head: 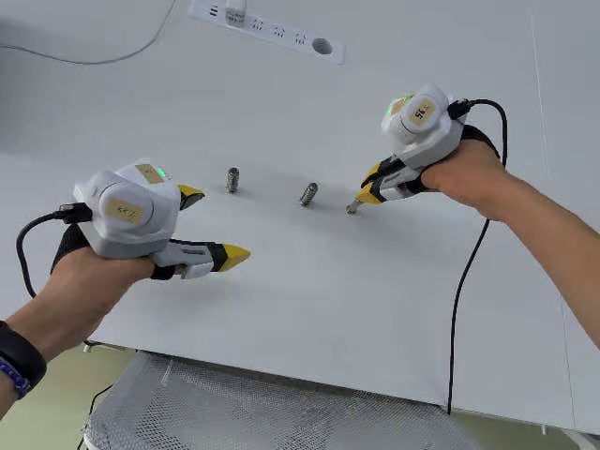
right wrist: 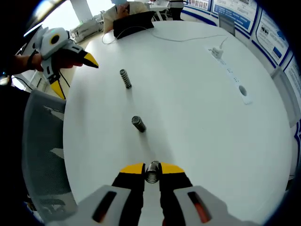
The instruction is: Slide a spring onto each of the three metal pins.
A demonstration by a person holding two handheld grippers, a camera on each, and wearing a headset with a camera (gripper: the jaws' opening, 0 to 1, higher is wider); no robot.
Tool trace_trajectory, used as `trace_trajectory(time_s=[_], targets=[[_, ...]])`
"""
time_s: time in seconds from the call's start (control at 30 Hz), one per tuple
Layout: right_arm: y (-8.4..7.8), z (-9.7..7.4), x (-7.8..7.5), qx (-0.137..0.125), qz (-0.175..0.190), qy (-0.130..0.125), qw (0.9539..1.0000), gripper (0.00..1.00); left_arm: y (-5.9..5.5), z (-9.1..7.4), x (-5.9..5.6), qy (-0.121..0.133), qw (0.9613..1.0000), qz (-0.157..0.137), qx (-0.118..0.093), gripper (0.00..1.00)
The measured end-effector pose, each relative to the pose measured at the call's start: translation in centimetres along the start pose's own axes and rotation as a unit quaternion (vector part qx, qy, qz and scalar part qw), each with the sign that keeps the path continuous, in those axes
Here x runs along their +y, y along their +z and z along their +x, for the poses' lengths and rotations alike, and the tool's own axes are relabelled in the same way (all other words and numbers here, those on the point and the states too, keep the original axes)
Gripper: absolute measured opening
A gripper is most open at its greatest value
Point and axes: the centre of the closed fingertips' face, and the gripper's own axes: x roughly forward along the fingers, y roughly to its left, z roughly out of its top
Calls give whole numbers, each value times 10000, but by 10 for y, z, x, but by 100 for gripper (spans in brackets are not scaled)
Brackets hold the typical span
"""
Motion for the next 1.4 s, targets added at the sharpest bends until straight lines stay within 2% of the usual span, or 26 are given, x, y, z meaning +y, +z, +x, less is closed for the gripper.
trace_trajectory(time_s=[0.93,1.4], targets=[[-10,20,3,110,-29,96,9999,13,-3,-4,5,62,10000,-53,23,65],[-14,22,3,64,64,121,9999,13,-3,-4,2,52,10000,-53,28,64]])
